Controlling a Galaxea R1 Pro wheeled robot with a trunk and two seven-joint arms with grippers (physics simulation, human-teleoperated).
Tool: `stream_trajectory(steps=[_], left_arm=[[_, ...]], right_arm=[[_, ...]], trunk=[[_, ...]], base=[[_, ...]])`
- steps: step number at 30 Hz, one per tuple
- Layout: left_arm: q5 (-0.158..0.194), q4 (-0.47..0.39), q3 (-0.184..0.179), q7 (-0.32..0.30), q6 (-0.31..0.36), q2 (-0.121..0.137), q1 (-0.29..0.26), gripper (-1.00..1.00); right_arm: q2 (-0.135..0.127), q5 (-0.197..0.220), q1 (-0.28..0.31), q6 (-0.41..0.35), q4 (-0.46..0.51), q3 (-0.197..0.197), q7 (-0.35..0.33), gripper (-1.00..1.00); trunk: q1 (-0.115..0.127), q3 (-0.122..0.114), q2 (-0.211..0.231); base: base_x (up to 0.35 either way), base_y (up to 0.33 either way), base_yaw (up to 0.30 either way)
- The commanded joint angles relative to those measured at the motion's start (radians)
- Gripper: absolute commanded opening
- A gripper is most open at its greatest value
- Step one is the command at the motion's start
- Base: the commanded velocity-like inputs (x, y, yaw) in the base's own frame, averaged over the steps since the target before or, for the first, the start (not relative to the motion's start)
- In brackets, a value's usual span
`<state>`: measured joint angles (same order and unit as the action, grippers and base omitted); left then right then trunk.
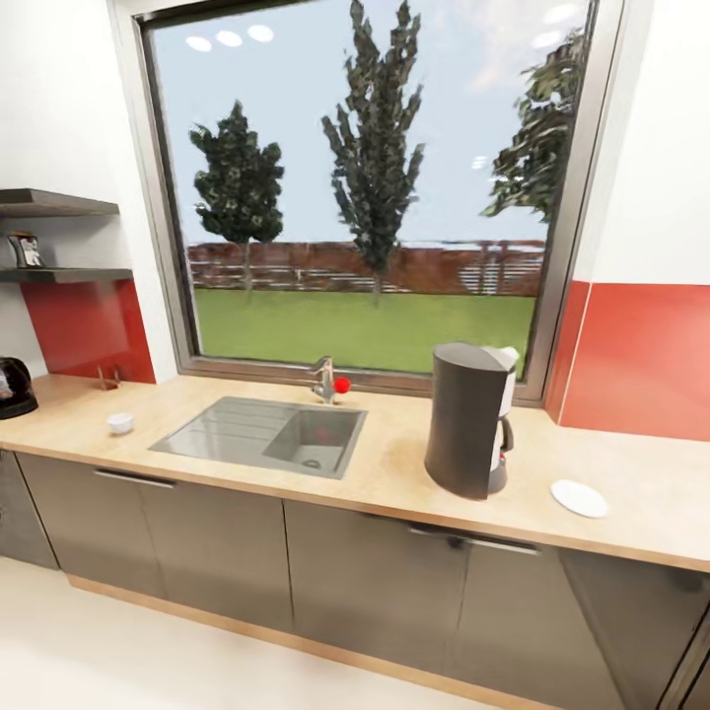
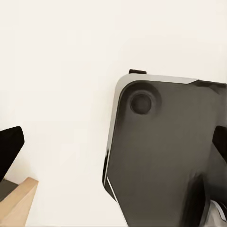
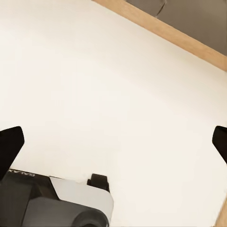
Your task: Set up a coffee station on the kitchen countertop: keep the coffee maker on the countertop, move the bottle of coffee from the kitchen shelf to the counter next to the coffee maker, place a paper coffee filter on top of the coffee maker, put the saucer next to the coffee maker with the coffee cup on the saucer, and place the electric kettle next to the coffee maker.
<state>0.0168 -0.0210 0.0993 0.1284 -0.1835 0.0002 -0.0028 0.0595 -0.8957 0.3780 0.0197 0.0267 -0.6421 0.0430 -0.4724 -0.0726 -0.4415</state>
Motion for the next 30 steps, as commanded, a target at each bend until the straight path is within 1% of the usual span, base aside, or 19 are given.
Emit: stream_trajectory(steps=[1, 12, 24, 30], left_arm=[[0.002, 0.001, 0.007, -0.001, -0.004, 0.000, 0.000, 1.00], [0.003, 0.001, 0.007, -0.001, -0.004, 0.000, -0.001, 1.00], [0.003, 0.001, 0.007, -0.001, -0.004, 0.001, -0.001, 1.00], [0.003, 0.001, 0.007, -0.001, -0.004, 0.001, -0.001, 1.00]], right_arm=[[0.001, -0.009, 0.000, 0.003, -0.001, -0.008, 0.004, 1.00], [0.003, -0.009, -0.001, 0.002, -0.001, -0.008, 0.006, 1.00], [0.004, -0.008, -0.001, -0.001, -0.001, -0.008, 0.008, 1.00], [0.003, -0.007, -0.001, -0.001, 0.001, -0.008, 0.008, 1.00]], trunk=[[-0.001, 0.000, -0.001], [-0.001, 0.000, -0.001], [-0.001, 0.000, -0.001], [-0.001, 0.000, -0.001]], base=[[0.142, 0.305, 0.000], [0.141, 0.306, 0.008], [0.139, 0.307, 0.243], [0.139, 0.307, 0.069]])
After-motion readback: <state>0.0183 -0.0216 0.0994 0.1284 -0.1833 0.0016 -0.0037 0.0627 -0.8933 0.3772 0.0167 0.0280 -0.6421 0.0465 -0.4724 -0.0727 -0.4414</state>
